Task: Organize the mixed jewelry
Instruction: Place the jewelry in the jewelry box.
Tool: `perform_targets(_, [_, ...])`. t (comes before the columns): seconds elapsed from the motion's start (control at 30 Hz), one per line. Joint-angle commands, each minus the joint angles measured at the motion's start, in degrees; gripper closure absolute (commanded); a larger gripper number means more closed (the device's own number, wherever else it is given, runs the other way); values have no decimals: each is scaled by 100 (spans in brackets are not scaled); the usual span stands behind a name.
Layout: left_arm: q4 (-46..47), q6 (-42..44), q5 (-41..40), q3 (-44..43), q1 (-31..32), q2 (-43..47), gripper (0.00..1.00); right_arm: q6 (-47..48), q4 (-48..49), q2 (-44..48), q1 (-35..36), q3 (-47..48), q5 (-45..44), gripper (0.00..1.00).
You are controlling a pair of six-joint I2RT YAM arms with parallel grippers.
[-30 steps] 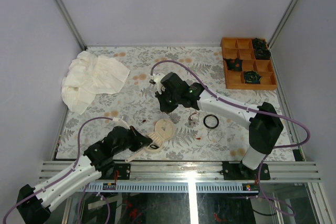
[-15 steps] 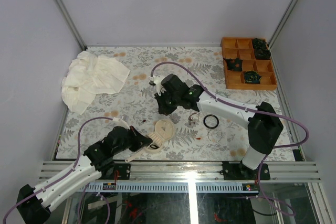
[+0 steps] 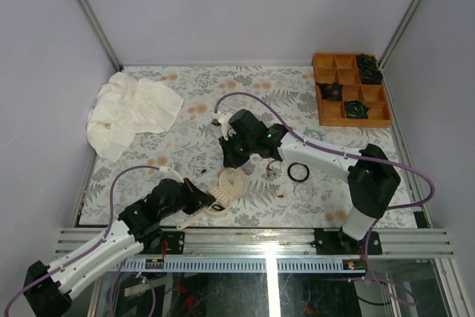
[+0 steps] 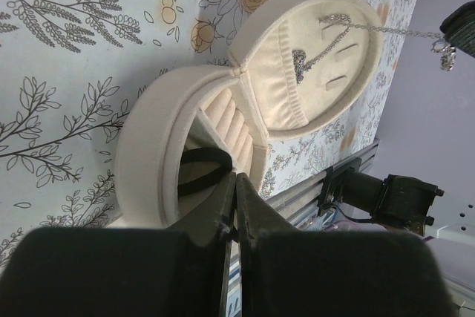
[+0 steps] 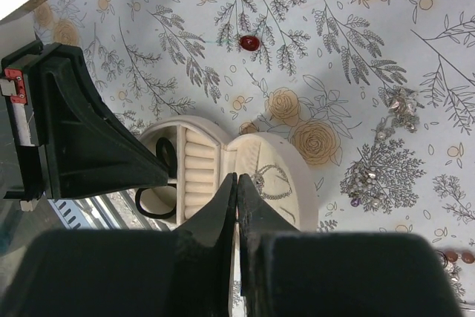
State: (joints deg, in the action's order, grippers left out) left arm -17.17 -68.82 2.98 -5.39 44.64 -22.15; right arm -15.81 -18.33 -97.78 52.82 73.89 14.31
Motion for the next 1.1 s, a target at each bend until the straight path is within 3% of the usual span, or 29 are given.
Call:
perform_targets(0.0, [12,-44,-81,231,41,61,100,-95,280,-18,74,-38,143,100])
perform_targets(1.07, [12,-53,-79,249,45,80,100,-19,149,30,271,-482,-312,100])
